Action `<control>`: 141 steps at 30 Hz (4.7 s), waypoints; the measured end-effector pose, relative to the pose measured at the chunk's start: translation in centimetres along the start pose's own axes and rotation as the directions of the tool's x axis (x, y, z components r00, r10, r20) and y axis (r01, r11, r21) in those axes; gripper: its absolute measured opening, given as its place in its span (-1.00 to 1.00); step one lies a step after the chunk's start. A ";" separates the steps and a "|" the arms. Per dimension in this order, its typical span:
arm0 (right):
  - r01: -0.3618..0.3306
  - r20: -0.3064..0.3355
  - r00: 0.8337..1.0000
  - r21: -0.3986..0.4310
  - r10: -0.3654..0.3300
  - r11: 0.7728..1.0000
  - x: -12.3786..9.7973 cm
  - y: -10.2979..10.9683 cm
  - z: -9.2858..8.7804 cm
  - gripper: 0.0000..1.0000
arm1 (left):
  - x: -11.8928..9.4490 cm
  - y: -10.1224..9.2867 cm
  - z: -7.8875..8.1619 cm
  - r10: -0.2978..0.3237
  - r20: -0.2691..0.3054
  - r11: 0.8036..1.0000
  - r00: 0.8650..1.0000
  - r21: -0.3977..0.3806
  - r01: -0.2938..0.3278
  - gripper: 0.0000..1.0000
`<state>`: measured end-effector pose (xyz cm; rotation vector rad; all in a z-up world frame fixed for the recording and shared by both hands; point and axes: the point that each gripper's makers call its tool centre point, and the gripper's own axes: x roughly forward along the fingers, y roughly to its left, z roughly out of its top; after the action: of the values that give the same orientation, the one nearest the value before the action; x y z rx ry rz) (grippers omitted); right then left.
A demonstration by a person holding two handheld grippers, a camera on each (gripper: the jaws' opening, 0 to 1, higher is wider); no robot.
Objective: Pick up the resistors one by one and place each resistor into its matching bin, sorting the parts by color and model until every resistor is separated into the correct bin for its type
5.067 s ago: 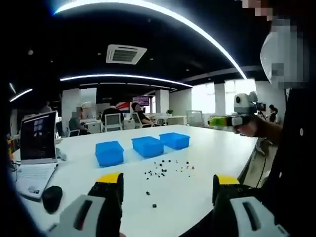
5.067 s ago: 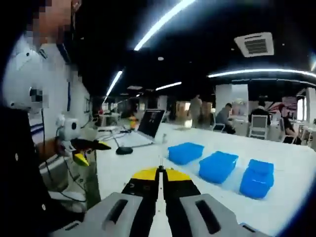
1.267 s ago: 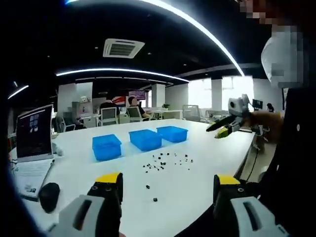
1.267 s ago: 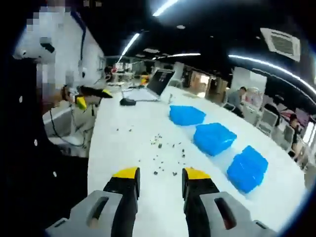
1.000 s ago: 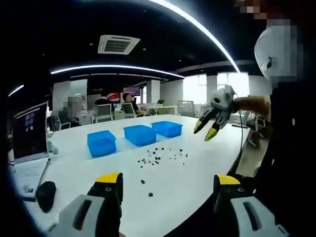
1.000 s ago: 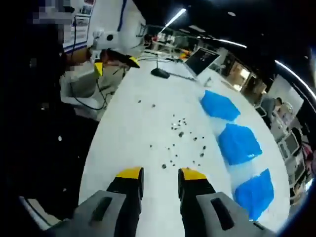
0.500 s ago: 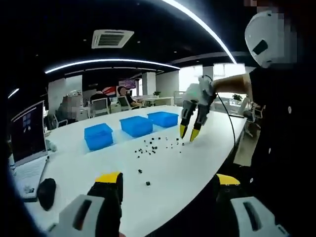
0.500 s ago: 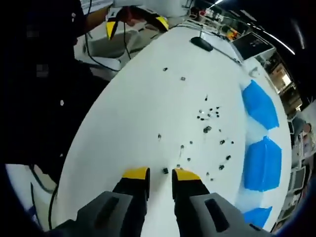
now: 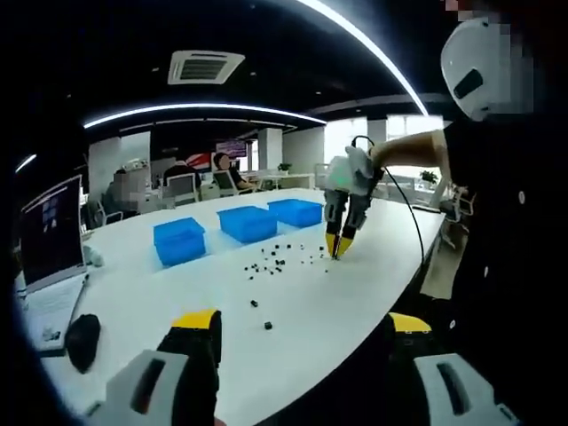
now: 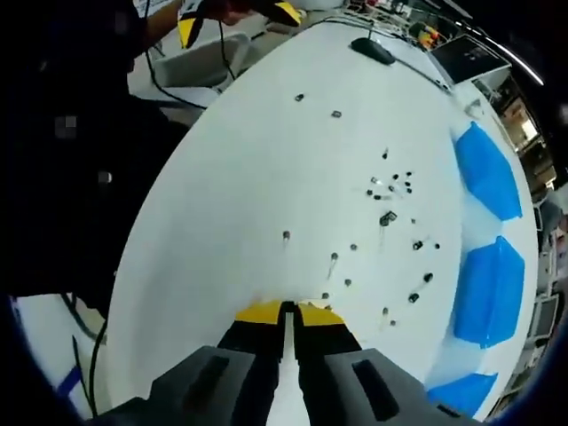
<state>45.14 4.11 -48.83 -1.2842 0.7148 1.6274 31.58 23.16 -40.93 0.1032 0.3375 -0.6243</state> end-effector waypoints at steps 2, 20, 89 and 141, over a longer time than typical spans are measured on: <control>0.006 0.006 1.000 0.010 -0.007 1.000 -0.1 0.0 -0.2 -0.86 | 0.0 0.2 0.4 0.009 0.019 1.000 1.000 -0.005 -0.009 0.49; 0.258 0.548 0.459 0.672 -0.700 0.694 -15.3 -2.7 6.6 -0.86 | -0.8 3.3 4.9 0.171 0.207 0.985 0.963 -0.053 -0.164 0.49; 0.235 0.578 0.314 0.721 -0.753 0.652 -15.2 -11.6 12.6 -0.20 | -3.3 7.7 4.1 0.360 0.214 0.933 0.908 -0.115 -0.342 0.54; 0.218 0.465 0.740 0.517 -0.486 0.828 -12.3 2.5 10.5 -0.31 | -2.2 2.2 2.9 0.125 0.147 0.992 0.981 0.014 -0.128 0.54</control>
<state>38.93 8.34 -34.29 -0.4981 0.3689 1.3227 32.03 25.53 -37.44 0.1003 0.1809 -0.5069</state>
